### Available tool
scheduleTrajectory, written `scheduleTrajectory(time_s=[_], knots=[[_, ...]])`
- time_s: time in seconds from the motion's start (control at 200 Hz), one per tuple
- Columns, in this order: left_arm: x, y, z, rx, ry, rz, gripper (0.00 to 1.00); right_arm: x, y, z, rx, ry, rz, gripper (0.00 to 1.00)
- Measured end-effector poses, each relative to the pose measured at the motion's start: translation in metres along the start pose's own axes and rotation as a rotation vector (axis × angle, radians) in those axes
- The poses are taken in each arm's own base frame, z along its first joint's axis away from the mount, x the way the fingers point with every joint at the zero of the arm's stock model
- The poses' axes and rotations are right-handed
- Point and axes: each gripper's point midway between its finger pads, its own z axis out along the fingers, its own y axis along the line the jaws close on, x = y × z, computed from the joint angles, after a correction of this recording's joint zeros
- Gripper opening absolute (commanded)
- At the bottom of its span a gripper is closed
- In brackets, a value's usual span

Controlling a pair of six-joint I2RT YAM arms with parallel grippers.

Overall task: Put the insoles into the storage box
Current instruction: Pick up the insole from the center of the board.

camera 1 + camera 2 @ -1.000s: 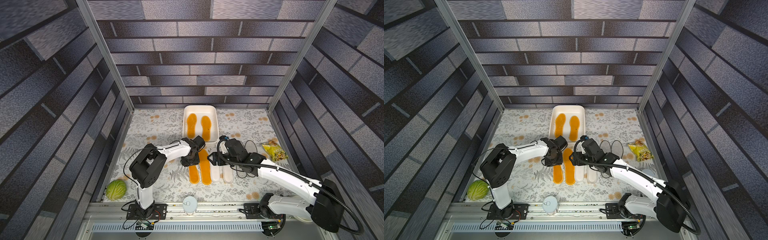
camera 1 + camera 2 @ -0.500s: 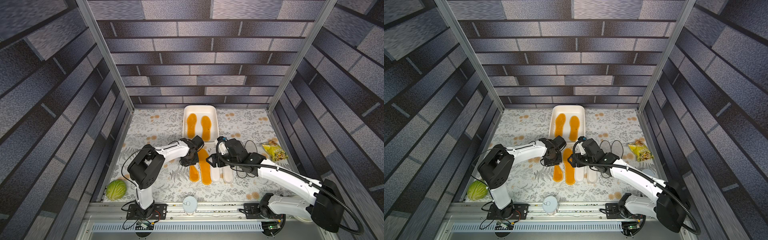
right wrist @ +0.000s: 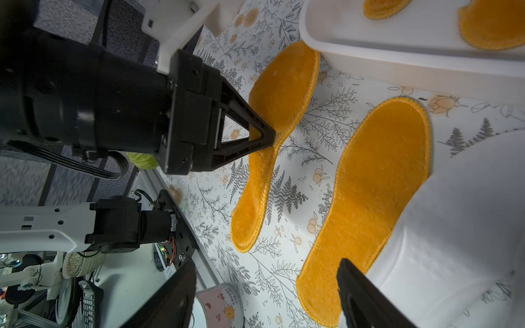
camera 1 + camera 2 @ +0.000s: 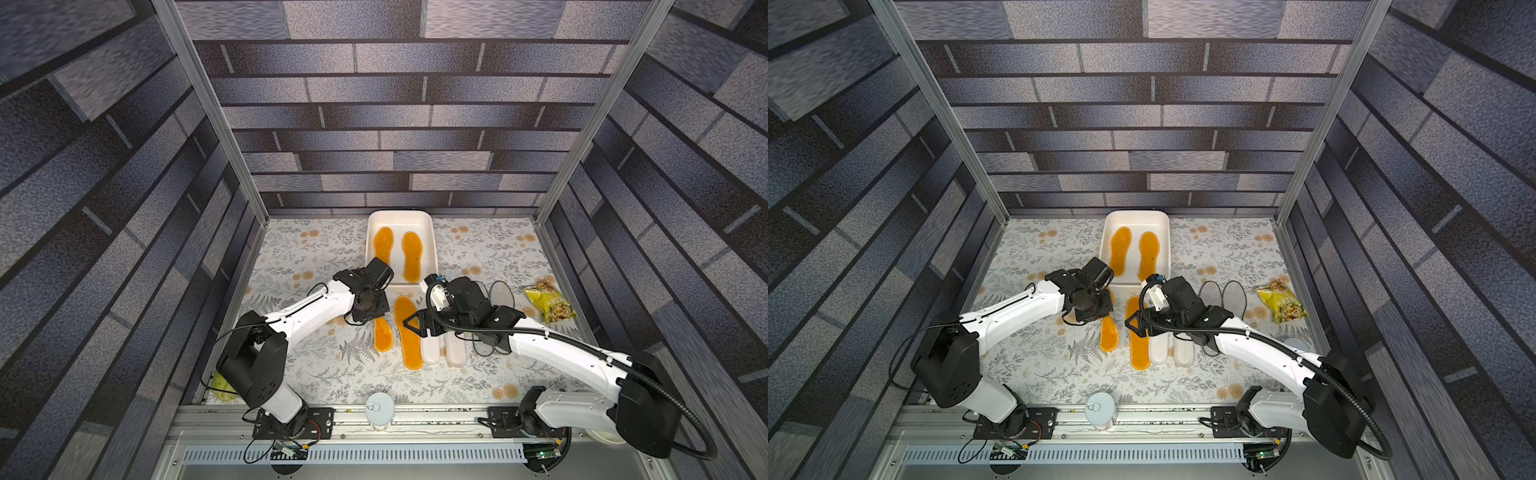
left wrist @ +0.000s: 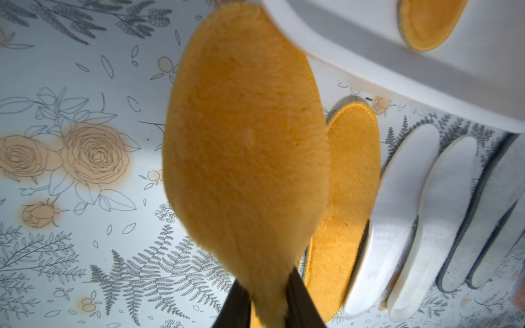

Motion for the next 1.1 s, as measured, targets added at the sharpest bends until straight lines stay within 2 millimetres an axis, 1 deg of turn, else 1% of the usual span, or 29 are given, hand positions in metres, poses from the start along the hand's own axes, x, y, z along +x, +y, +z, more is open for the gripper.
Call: scheduleTrajectory(time_s=[0.14,0.305,0.431,0.581,0.676,0.806,0.956,1.102], knots=[[-0.013,-0.009,-0.016,0.04,-0.035,-0.012,0.21,-0.004,0.003,0.014,-0.04,0.0,0.008,0.77],[-0.022,-0.02,-0.026,0.073,-0.063,-0.011,0.18,-0.014,0.005,0.029,-0.07,-0.01,0.028,0.76],[-0.024,-0.021,-0.026,0.074,-0.069,-0.011,0.17,-0.021,0.007,0.041,-0.103,-0.021,0.059,0.74],[-0.025,-0.02,-0.026,0.067,-0.076,-0.012,0.18,-0.023,0.006,0.053,-0.125,-0.02,0.1,0.73],[-0.026,-0.019,-0.027,0.064,-0.08,-0.012,0.19,-0.024,0.008,0.055,-0.138,-0.021,0.114,0.7],[-0.027,-0.018,-0.027,0.056,-0.088,-0.016,0.2,-0.028,0.015,0.055,-0.17,-0.031,0.117,0.64],[-0.026,-0.018,-0.026,0.053,-0.09,-0.013,0.2,-0.028,0.022,0.059,-0.197,-0.022,0.122,0.57],[-0.025,-0.02,-0.025,0.047,-0.09,-0.011,0.2,-0.024,0.026,0.065,-0.211,-0.008,0.13,0.56]])
